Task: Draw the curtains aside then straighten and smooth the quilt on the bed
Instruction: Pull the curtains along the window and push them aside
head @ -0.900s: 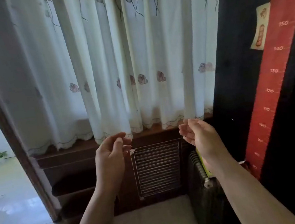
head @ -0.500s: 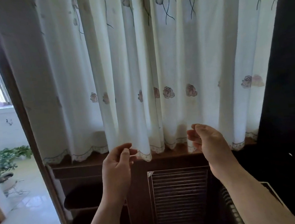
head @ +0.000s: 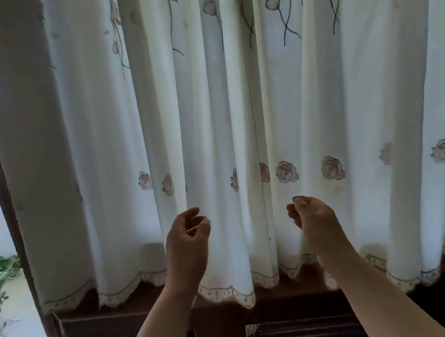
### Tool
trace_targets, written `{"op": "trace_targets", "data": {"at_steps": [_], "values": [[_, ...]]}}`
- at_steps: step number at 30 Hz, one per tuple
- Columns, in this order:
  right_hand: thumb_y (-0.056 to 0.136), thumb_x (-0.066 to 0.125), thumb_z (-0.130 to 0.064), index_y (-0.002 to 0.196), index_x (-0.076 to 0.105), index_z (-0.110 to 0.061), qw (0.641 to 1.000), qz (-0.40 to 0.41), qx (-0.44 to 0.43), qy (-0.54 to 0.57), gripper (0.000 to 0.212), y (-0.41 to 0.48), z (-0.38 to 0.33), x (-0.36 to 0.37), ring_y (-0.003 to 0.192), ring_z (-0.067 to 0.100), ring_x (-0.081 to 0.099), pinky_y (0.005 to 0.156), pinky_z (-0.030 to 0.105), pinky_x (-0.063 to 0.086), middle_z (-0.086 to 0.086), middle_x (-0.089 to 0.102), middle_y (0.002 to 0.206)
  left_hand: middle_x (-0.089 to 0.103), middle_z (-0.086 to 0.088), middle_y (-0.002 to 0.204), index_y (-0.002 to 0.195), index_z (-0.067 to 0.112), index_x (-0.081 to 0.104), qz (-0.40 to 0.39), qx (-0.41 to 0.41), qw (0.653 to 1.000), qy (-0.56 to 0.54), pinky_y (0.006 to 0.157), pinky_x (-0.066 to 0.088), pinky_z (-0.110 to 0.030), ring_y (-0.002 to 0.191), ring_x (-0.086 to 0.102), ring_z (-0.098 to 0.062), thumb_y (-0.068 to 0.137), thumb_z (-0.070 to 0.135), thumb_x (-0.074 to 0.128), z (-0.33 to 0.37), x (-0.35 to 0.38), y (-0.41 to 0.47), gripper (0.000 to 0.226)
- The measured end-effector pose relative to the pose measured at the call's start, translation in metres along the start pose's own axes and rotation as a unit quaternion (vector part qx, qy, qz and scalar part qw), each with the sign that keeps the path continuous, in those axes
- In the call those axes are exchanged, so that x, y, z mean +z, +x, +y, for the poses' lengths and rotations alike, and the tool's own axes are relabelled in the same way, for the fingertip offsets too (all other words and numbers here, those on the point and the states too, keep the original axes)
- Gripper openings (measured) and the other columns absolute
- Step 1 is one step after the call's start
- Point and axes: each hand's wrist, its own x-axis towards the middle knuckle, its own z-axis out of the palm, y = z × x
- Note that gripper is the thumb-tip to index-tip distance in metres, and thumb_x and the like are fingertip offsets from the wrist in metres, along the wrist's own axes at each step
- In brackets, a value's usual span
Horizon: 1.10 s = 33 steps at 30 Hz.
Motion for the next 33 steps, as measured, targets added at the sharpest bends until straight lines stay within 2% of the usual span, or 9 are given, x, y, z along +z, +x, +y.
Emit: {"op": "trace_targets", "data": {"at_steps": [3,6,14,18,21,24,27,30,33], "values": [[0.099,0.042,-0.019,0.099,0.062,-0.001,0.999,0.025,-0.009,-0.026,0.027,0.041,-0.004,0.030,0.089,0.023,0.058,0.090,0.044,0.048,0.013,0.064,0.091,0.064,0.012,0.099,0.118,0.024,0.056,-0.012,0.025,0.999,0.016,0.065,0.046,-0.010,0.093,0.061,-0.002,0.091,0.022,0.062,-0.003,0.008,0.058,0.028],[0.099,0.041,-0.020,0.095,0.061,0.001,0.998,0.046,-0.022,-0.046,0.029,0.081,-0.008,0.056,0.079,0.023,0.053,0.078,0.042,0.049,0.026,0.060,0.090,0.063,0.006,0.109,0.125,0.020,0.053,-0.018,0.047,0.998,0.024,0.087,0.050,-0.029,0.103,0.059,-0.012,0.087,0.028,0.067,-0.010,0.021,0.114,0.041],[0.097,0.047,-0.014,0.101,0.063,-0.003,0.986,0.110,-0.066,-0.107,0.020,0.166,-0.004,0.090,0.067,0.009,0.052,0.055,0.009,0.041,0.001,0.058,0.080,0.052,-0.004,0.127,0.136,0.015,0.041,-0.025,0.050,0.997,0.060,0.102,0.043,-0.039,0.118,0.049,-0.018,0.075,0.046,0.075,-0.033,0.080,0.213,0.076],[0.097,0.050,-0.020,0.125,0.057,-0.006,0.979,0.113,-0.088,-0.148,0.032,0.204,-0.002,0.100,0.101,0.016,0.060,0.088,0.022,0.044,0.001,0.066,0.107,0.042,-0.010,0.138,0.142,0.014,0.031,-0.029,0.044,0.995,0.081,0.107,0.038,-0.044,0.129,0.040,-0.025,0.071,0.051,0.077,-0.039,0.110,0.243,0.092],[0.095,0.053,-0.022,0.130,0.054,-0.006,0.972,0.113,-0.109,-0.173,0.038,0.232,0.000,0.105,0.114,0.022,0.058,0.096,0.029,0.043,0.008,0.062,0.124,0.038,-0.011,0.142,0.143,0.012,0.027,-0.031,0.036,0.995,0.091,0.108,0.035,-0.043,0.132,0.036,-0.027,0.070,0.049,0.078,-0.042,0.128,0.260,0.097],[0.094,0.056,-0.023,0.129,0.053,-0.005,0.966,0.104,-0.133,-0.195,0.040,0.258,0.002,0.110,0.111,0.023,0.060,0.093,0.028,0.045,0.009,0.063,0.120,0.047,-0.012,0.135,0.139,0.008,0.035,-0.014,0.038,0.993,0.115,0.104,0.037,-0.036,0.127,0.044,-0.027,0.078,0.037,0.075,-0.042,0.143,0.277,0.078],[0.093,0.058,-0.024,0.129,0.053,-0.007,0.960,0.102,-0.155,-0.211,0.040,0.281,0.003,0.115,0.110,0.022,0.060,0.094,0.028,0.044,0.007,0.065,0.118,0.066,-0.017,0.103,0.105,-0.003,0.060,0.047,0.087,0.982,0.162,0.088,0.048,-0.031,0.091,0.061,-0.029,0.093,0.018,0.057,-0.044,0.147,0.295,0.024],[0.091,0.057,-0.022,0.122,0.059,-0.010,0.952,0.111,-0.181,-0.223,0.033,0.301,-0.001,0.123,0.103,0.023,0.062,0.089,0.032,0.046,0.004,0.069,0.108,0.063,-0.014,0.086,0.090,-0.002,0.056,0.108,0.083,0.980,0.143,0.071,0.039,-0.025,0.075,0.055,-0.025,0.098,0.015,0.045,-0.050,0.143,0.306,0.022],[0.090,0.052,-0.021,0.087,0.065,-0.011,0.930,0.121,-0.238,-0.253,0.016,0.312,-0.004,0.137,0.078,0.028,0.063,0.070,0.034,0.050,0.006,0.068,0.079,0.053,-0.009,0.081,0.095,0.002,0.048,0.161,0.087,0.971,0.157,0.069,0.034,-0.024,0.077,0.052,-0.026,0.102,0.014,0.035,-0.057,0.134,0.307,0.019]]}}
